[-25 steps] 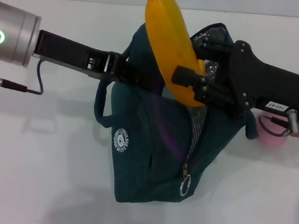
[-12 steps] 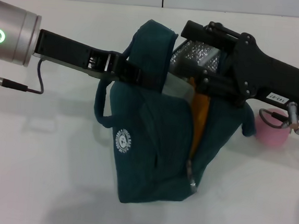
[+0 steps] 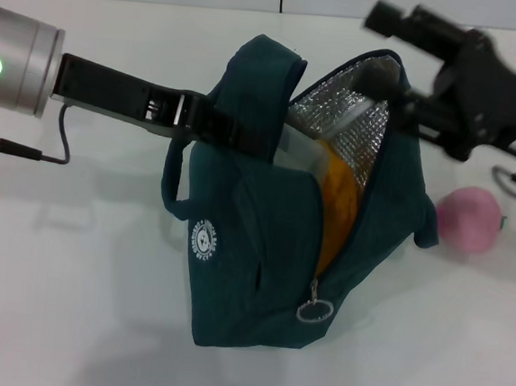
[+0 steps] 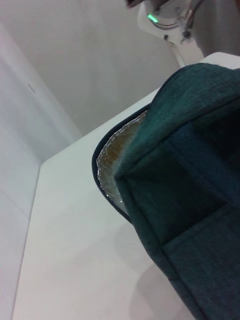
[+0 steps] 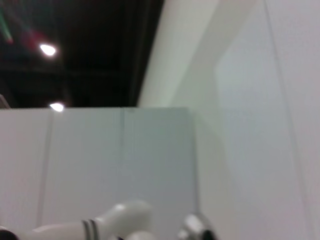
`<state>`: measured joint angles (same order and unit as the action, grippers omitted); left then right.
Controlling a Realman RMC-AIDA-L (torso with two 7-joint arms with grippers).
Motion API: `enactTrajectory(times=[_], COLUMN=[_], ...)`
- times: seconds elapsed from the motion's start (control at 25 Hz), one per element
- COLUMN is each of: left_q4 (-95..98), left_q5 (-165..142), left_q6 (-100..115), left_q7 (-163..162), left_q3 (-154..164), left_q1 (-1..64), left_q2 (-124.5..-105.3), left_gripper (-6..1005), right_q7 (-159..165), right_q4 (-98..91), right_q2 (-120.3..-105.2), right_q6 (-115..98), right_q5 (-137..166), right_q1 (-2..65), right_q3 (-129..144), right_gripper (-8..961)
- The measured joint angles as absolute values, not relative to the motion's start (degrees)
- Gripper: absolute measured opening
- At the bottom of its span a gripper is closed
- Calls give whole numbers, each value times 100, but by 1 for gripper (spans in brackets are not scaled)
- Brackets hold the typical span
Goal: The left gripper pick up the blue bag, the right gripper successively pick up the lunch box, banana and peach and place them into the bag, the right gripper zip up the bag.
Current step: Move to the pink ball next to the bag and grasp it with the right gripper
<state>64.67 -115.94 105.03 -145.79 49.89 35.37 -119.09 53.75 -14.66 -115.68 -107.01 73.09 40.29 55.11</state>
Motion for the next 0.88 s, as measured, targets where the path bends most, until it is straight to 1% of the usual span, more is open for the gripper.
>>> enactTrajectory(times=[0.24,0.32,0.4,0.6,0.68,0.8,0.88], left_q4=[6147,6056,6008,5988,5986,5985,5985], left_q5=[-11588,-11588,-11588,-11586,-11586,-11586,-11586], left_q6=[10474,10439,10407,10374,10369,10368,10364], left_q7=[-14265,-14176,-14085,-13970,-13945,-13931,-13931], left_q3=[4958,4949,4945,4943,4944,4946,4947], left_q1=[3528,3506,3462,3392,3392,3392,3393], left_q2=[-11876,-11862,-11851,-11846,-11847,-11850,-11852], left_gripper=[30,30,30,30,30,30,30], right_q7=[6510,7025,7461,8610,9178,9919,10379], right_q4=[-3107,-3752,-4186,-4994,-5286,-5523,-5570], right_q2=[-11468,-11379,-11302,-11077,-10962,-10849,-10800], right_q6=[-9851,-9540,-9370,-9279,-9273,-9226,-9176], right_q5=[7454,7813,8232,9335,9849,10782,11408], right_q1=[3251,3031,2947,2926,2971,3139,3302], right_q3=[5565,5569,5551,5513,5511,5511,5511], right_gripper=[649,649,648,647,647,646,646])
